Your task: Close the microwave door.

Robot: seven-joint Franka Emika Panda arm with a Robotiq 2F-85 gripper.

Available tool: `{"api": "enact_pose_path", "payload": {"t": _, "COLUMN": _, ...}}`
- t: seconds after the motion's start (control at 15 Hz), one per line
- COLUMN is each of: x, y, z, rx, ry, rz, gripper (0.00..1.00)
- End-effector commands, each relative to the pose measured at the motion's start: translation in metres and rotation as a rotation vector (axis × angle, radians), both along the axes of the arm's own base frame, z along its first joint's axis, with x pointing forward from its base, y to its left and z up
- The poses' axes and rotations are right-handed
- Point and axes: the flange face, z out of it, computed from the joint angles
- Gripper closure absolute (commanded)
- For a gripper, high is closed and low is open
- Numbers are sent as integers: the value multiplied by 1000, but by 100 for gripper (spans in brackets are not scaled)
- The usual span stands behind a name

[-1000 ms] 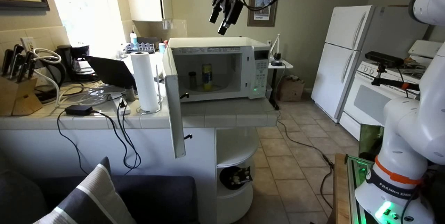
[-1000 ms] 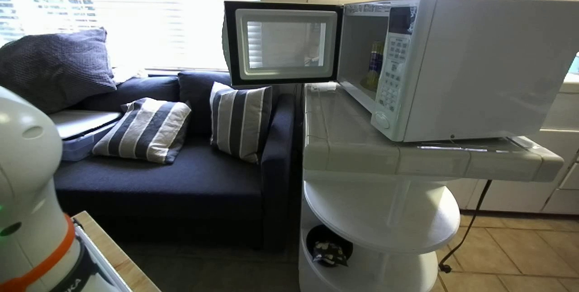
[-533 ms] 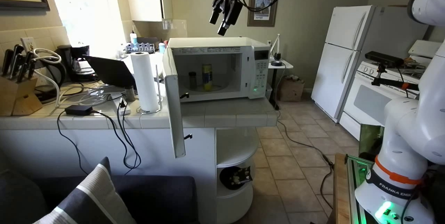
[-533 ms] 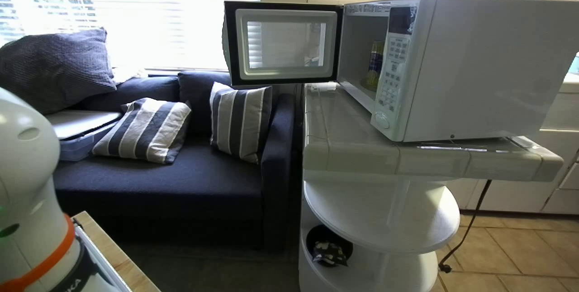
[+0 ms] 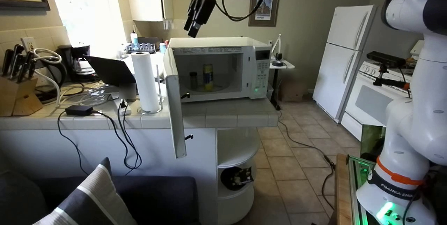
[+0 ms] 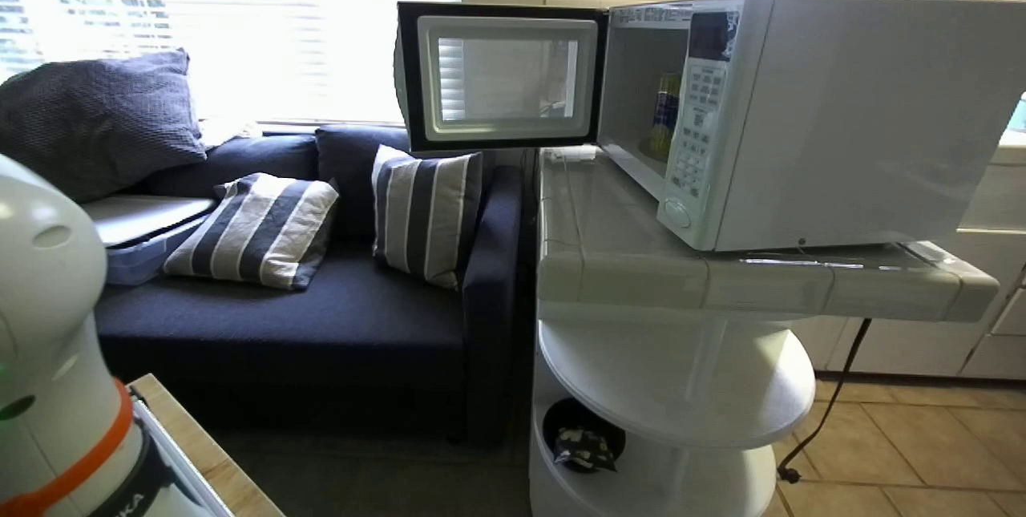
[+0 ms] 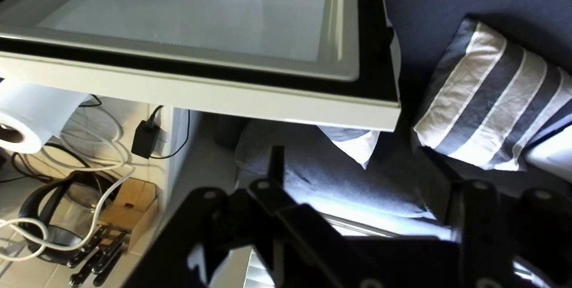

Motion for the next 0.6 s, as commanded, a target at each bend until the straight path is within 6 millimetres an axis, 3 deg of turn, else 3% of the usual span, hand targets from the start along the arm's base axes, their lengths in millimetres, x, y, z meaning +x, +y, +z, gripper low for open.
{"api": "enact_pose_path", "payload": {"t": 0.0, "x": 23, "y": 28, "z": -5, "rx": 80, "ry": 37, "rz": -39, "gripper": 58}}
{"api": "enact_pose_path", "payload": {"t": 0.33, "x": 49, "y": 58, "z": -35, "rx": 127, "ry": 111, "rz": -84, "gripper": 96}}
{"api": "enact_pose_path", "payload": {"t": 0.53, "x": 61, "y": 69, "z": -52, "rx": 128, "ry": 126, "rz": -103, "gripper": 100}}
